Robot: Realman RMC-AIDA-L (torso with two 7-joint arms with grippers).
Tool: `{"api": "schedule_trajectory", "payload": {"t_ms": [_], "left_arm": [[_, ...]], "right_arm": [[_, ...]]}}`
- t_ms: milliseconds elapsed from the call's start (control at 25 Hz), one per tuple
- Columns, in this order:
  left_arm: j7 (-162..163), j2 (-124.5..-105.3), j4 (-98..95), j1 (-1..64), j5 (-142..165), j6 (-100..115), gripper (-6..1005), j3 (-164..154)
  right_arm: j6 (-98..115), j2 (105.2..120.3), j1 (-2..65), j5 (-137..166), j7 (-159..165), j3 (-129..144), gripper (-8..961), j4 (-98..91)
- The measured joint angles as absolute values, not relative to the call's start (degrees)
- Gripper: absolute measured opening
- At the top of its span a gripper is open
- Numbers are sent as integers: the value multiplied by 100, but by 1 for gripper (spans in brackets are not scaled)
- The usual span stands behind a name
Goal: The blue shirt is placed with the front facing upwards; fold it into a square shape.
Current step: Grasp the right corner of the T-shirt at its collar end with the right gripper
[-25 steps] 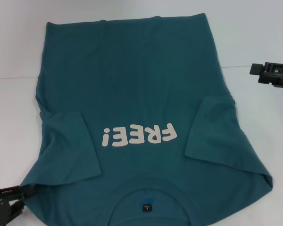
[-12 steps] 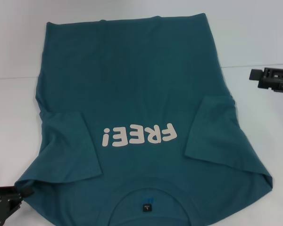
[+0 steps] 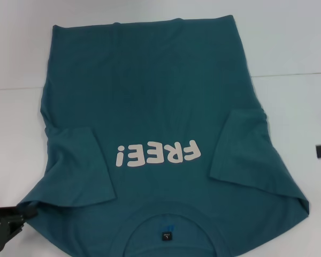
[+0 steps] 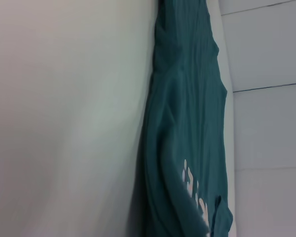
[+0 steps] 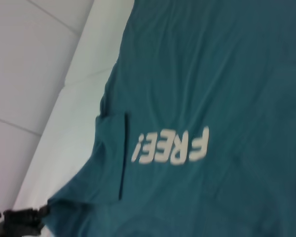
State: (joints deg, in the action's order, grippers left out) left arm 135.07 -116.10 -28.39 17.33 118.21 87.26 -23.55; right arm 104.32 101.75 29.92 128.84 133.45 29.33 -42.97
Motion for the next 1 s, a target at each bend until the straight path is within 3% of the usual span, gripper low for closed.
{"api": "schedule_trajectory", "payload": {"t_ms": [720, 1000], "left_arm": [[13424, -11645, -2835, 1868, 11843, 8648, 23, -2361], [13404, -11653, -2829, 1825, 11830, 8648, 24, -2353]], "right_arm": [[10098, 10224, 2709, 13762, 13691, 2944, 700, -4019], [9752, 10347, 2686, 13848, 13460, 2994, 701, -3945]]}}
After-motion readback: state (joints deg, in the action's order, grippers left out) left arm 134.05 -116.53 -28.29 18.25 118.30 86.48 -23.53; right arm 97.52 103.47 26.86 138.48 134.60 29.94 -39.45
